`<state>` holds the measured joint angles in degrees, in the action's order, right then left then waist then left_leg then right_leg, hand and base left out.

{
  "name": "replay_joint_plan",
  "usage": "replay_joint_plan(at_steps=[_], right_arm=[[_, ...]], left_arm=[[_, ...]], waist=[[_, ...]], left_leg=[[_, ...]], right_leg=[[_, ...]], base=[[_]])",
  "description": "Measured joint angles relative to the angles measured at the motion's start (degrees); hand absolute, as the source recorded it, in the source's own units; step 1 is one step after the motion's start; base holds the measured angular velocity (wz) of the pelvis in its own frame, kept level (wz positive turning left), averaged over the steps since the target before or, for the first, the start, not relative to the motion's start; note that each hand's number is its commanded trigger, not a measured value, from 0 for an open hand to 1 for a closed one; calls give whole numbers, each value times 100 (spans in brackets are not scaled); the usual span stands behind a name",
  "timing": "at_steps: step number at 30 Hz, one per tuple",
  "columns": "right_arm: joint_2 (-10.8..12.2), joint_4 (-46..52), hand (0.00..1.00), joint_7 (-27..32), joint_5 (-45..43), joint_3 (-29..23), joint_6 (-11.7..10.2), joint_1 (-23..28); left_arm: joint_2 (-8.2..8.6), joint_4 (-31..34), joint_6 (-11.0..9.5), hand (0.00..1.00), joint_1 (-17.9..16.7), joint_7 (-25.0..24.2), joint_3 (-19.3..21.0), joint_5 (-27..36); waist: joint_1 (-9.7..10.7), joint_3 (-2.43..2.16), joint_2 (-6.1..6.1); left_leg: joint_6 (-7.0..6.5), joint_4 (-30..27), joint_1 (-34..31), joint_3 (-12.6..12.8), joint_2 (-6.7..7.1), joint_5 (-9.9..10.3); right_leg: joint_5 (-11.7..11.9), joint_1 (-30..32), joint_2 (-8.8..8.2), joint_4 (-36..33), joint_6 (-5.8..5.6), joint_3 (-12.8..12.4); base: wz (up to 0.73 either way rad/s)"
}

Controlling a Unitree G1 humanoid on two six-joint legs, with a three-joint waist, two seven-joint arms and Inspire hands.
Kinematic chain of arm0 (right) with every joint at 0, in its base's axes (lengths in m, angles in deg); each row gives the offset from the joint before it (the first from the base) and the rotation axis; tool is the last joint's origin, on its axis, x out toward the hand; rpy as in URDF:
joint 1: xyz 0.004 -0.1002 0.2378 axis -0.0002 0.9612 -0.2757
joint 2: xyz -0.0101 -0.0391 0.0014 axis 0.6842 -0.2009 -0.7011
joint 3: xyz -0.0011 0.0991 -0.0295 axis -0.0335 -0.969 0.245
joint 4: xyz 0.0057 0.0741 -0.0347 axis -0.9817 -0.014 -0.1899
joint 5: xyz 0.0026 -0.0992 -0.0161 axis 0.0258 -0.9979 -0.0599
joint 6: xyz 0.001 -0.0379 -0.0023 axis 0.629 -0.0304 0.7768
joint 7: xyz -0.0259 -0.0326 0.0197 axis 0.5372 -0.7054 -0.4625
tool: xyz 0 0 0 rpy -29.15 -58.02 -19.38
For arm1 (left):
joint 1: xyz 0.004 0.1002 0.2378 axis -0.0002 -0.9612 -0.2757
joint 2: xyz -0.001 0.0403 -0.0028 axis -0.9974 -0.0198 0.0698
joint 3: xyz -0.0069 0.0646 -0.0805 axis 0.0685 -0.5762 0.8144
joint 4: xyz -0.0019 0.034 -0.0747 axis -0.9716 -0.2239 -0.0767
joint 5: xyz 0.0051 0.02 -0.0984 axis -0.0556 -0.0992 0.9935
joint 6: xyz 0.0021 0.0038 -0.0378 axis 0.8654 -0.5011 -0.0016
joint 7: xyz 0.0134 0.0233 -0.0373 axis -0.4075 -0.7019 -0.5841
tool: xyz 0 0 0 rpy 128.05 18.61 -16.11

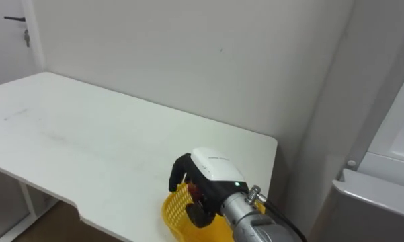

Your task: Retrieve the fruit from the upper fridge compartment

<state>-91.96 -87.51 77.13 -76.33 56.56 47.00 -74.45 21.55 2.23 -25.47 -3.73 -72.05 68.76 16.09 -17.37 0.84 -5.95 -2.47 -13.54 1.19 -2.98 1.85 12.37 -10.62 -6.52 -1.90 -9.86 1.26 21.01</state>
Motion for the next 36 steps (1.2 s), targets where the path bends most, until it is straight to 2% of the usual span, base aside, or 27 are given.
replay_joint_plan(at_steps=[18,36], right_arm=[[-29,0,0,80,44,0,-5,0],[-33,0,0,83,53,-2,2,0]], left_arm=[[2,0,0,0,73,0,-11,1],[1,96,10,0,84,0,-4,-2]], waist=[[-16,15,-1],[12,2,-19]], left_leg=[[0,5,-6,-9,2,0],[0,-2,-17,-12,2,0]], right_leg=[[0,3,0,0,0,2],[0,4,3,2,0,9]], base=[[0],[0]])
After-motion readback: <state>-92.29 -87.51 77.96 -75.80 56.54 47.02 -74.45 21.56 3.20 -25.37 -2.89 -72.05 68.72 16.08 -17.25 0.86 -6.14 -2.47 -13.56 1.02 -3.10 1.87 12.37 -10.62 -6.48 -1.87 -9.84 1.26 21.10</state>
